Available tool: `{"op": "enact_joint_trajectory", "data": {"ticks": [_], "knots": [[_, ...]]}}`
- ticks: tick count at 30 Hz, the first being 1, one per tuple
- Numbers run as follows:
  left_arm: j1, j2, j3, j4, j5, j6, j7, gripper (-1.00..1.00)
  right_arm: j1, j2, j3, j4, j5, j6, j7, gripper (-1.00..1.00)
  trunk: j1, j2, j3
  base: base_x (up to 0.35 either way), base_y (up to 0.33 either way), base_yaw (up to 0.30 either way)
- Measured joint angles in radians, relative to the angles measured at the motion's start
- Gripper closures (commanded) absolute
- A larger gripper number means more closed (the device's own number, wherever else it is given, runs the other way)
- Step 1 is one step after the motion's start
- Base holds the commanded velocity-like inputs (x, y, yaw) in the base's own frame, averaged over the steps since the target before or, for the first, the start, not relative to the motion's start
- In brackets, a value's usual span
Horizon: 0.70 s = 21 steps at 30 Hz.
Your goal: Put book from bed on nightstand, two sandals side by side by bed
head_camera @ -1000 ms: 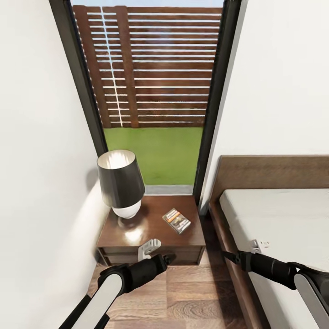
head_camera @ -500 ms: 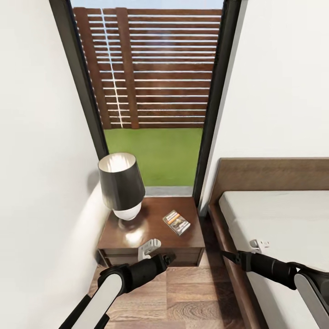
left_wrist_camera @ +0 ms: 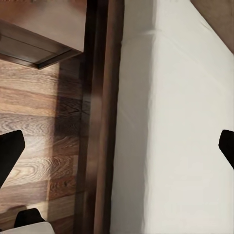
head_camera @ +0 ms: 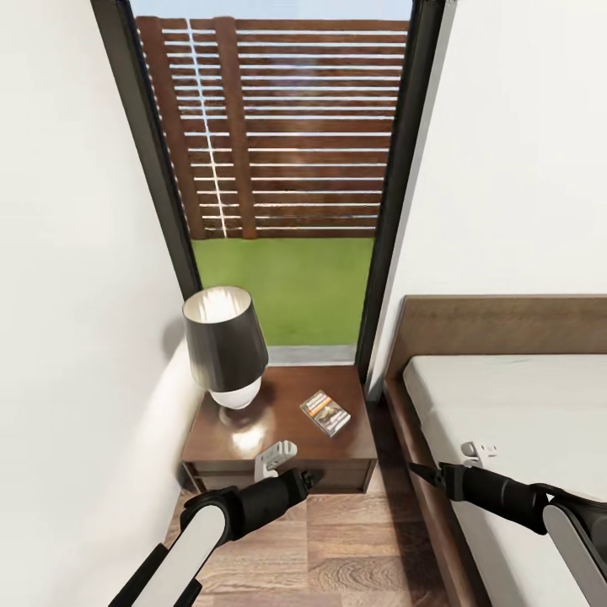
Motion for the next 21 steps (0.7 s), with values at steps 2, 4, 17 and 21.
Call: {"op": "enact_joint_trajectory", "data": {"ticks": [2, 4, 17, 21], "knots": [[0.0, 0.0, 0.0, 0.0, 0.0, 0.0, 0.0, -1.0, 0.0, 0.0, 0.0, 0.0, 0.0, 0.0, 0.0, -1.0, -0.008, 0.014, 0.006, 0.0, 0.0, 0.0], [0.0, 0.0, 0.0, 0.0, 0.0, 0.0, 0.0, -1.0, 0.0, 0.0, -0.001, 0.0, 0.0, 0.0, 0.0, -1.0, -0.015, 0.028, 0.013, 0.0, 0.0, 0.0], [0.0, 0.0, 0.0, 0.0, 0.0, 0.0, 0.0, -1.0, 0.008, 0.001, -0.015, 0.001, -0.001, -0.002, 0.0, -1.0, -0.065, 0.119, 0.053, 0.0, 0.0, 0.0], [0.0, 0.001, 0.0, 0.0, 0.0, 0.0, 0.001, -1.0, 0.009, 0.001, -0.026, 0.001, -0.002, -0.002, 0.001, -1.0, -0.081, 0.147, 0.066, 0.0, 0.0, 0.0]]}}
